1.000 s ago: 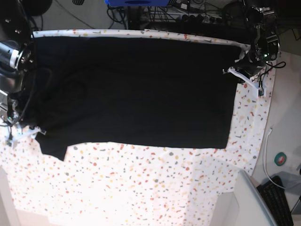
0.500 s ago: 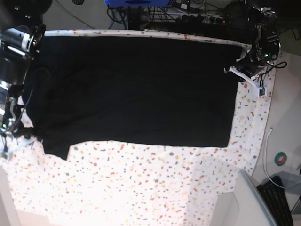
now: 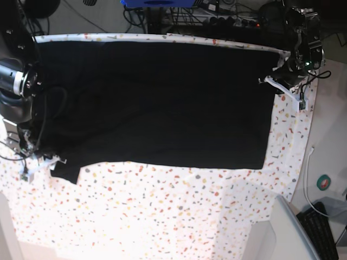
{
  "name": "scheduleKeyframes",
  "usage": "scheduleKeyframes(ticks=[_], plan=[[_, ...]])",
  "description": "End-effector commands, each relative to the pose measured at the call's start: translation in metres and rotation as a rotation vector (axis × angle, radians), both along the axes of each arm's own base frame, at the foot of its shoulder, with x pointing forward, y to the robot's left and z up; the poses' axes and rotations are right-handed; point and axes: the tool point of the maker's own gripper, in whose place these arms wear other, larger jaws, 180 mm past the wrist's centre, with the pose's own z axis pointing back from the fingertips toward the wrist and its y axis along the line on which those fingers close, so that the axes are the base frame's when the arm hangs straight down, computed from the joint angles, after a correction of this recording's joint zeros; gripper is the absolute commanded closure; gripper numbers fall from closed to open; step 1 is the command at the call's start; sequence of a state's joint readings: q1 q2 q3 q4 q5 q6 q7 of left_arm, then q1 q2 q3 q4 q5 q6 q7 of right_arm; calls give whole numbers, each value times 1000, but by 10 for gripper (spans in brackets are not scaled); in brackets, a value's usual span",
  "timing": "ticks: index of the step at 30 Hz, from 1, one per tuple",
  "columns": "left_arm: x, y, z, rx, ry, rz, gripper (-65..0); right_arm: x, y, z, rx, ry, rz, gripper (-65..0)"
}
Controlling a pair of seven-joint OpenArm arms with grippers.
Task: Layout the t-shirt on the table in an organized manner, then fold the t-shirt properly
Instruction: 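Grasp the shirt's hem corners with both grippers, then lift the hem with both grippers and fold it toward the collar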
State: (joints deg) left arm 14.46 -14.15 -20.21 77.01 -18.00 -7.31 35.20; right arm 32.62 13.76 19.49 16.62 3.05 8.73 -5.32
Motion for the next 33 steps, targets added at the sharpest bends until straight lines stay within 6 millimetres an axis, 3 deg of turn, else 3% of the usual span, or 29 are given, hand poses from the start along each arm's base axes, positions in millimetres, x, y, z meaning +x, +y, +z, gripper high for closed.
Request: scheduleKeyframes(ticks=[1, 3, 5, 9, 12, 19, 22, 29, 30, 33], plan=[[-1, 8, 2, 24, 9, 8, 0, 18, -10, 19, -16, -50, -14, -354], [-1, 9, 3, 24, 9, 9, 0, 17, -10, 18, -15, -51, -14, -348], [-1, 8, 3, 24, 8, 7, 0, 17, -11, 18, -16, -52, -14, -290], [-1, 7, 2, 21, 8, 8, 0, 18, -13, 21, -5, -64, -30, -5], [0, 5, 4, 21, 3, 5, 0, 28, -19, 35, -10, -109, -49, 0], [1, 6, 6, 16, -2, 9, 0, 19, -26, 56, -40, -45, -21, 0], [10, 4, 16, 23, -34, -1, 0, 13, -15, 65, -50, -39, 5, 0], [22, 1, 39, 40, -87, -23, 0, -6, -3, 57, -56, -20, 24, 0], [26, 1, 47, 43, -92, -30, -41, -6, -2, 57, -55, -20, 25, 0], [43, 11, 77, 3, -147, 24, -260, -9, -2, 54, -55, -12, 25, 0]])
